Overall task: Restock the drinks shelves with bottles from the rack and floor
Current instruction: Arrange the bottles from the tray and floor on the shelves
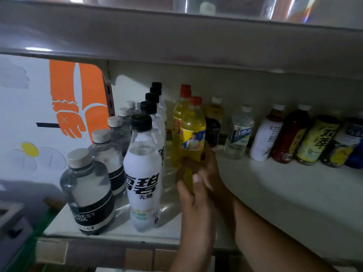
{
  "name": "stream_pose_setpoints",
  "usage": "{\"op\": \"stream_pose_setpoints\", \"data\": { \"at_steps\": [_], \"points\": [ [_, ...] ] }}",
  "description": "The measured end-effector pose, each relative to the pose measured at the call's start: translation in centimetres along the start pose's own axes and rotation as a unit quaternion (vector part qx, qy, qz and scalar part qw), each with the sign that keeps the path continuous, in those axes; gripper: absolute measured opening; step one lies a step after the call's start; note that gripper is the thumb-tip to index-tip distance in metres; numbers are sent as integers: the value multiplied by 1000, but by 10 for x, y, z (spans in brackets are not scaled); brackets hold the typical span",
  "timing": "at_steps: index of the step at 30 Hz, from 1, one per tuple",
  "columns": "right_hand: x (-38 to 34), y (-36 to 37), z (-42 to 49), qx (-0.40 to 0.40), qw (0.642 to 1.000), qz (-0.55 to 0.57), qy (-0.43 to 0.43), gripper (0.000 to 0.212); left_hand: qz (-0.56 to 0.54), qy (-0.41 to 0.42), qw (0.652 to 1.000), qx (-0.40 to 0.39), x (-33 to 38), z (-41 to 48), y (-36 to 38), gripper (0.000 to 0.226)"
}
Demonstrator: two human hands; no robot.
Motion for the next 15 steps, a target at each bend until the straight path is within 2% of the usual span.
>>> {"op": "stream_pose_setpoints", "data": {
  "at_steps": [5, 10, 15],
  "points": [
    [-3, 13, 10, 7, 996, -82, -22, 56, -17, -28, 999, 0, -16, -36, -4, 24],
    [11, 11, 12, 25, 996, -83, 0, 63, -4, -41, 999, 25, -24, -50, -10, 21],
    [13, 5, 13, 21, 995, -95, 10, 62, 51, -33, 998, -2, -18, -50, -13, 24]
  ]
}}
Point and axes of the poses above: each hand's wrist, its own z-axis towards the middle knuckle, its own y-axis out of the palm, x = y × z, the point moved 10 cm from there along z, towards the middle knuckle, and after that the axes turned 6 degrees about -y, right-handed, at the moved point
